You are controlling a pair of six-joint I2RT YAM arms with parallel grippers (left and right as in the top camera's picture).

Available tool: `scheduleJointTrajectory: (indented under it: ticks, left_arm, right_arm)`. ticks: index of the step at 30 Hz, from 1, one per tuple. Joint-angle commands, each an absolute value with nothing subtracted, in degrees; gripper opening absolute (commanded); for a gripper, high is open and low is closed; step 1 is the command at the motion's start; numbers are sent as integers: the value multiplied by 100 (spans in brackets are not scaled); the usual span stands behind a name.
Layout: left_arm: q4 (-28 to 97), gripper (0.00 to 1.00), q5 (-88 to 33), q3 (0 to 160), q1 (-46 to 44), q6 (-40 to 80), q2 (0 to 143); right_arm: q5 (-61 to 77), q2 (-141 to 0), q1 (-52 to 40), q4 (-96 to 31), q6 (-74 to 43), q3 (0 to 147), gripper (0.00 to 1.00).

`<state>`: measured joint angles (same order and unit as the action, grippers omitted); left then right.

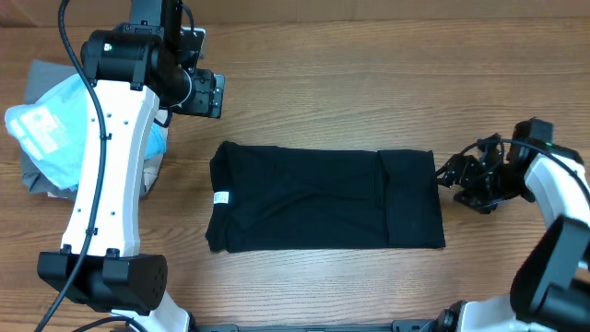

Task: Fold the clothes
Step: 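Grasp the right end again and fold it further leftward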

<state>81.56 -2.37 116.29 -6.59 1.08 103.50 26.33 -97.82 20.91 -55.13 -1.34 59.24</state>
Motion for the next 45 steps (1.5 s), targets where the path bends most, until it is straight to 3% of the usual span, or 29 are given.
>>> scheduleJointTrajectory:
  ticks: [1, 11, 17, 18, 20, 22, 26, 29, 34, 45]
  left_arm:
    - [8158, 82, -261, 11649, -639, -1, 10377]
    - [8160, 84, -261, 11646, -639, -3, 10377]
    - [8162, 84, -259, 11646, -639, -1, 10377]
    - [8165, 84, -261, 11646, -639, -3, 10377]
    - [8167, 84, -259, 11646, -639, -3, 10374]
    - [8169, 84, -261, 11646, -639, -1, 10377]
    - [8167, 84, -261, 11649, -639, -3, 10377]
    - [8169, 84, -261, 11646, -639, -3, 10377]
    - [8189, 84, -259, 11646, -639, -3, 10377]
    - [8147, 84, -259, 11646, -639, -3, 10377]
  right_arm:
    - [2558, -10182, 2093, -5478, 178, 5909, 71]
    - [3422, -10497, 2062, -5551, 650, 5909, 58]
    - [3422, -10497, 2058, -5634, 648, 5909, 39]
    - [3422, -10497, 2058, -5655, 648, 5909, 39]
    - [3323, -10497, 2058, -5653, 648, 5857, 54]
    - [3227, -10499, 2058, -5505, 569, 5747, 54]
    - [3336, -10499, 2058, -5247, 432, 5553, 42]
    - [3387, -10497, 2060, -5238, 432, 5533, 21]
    - [3612, -10447, 2064, -5645, 558, 5824, 5]
    - [2930, -9553, 1433, -6777, 384, 6403, 4]
